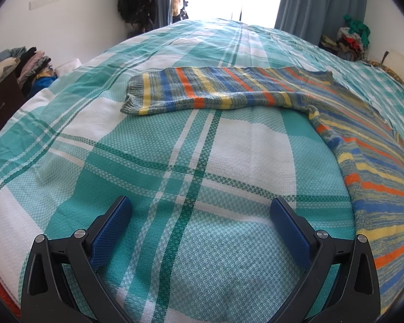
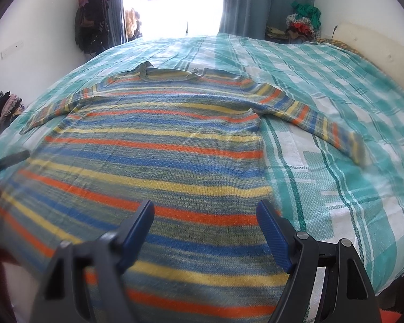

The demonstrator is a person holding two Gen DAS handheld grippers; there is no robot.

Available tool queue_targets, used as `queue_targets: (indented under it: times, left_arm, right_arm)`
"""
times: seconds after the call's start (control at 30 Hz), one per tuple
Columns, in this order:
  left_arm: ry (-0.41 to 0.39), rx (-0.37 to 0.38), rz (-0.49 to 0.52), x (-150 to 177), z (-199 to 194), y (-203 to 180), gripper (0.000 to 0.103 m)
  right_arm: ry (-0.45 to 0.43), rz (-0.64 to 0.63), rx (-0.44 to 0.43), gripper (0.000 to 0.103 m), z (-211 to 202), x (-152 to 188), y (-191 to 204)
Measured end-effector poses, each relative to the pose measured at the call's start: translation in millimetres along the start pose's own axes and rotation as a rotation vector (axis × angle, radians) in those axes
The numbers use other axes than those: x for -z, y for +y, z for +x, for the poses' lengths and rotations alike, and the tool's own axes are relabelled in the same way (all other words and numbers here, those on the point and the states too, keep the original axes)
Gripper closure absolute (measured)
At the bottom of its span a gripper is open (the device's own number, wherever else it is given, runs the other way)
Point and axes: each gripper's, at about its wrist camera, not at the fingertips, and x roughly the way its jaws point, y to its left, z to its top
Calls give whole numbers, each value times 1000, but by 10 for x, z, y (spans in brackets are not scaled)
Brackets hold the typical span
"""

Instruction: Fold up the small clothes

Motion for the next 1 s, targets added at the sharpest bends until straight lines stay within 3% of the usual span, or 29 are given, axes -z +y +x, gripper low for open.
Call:
queue_targets:
  times: [1.0]
  left_arm:
    - [-1, -1, 2, 4, 1, -6, 0]
  right_arm:
    - [35, -69, -14, 25, 103, 25, 157]
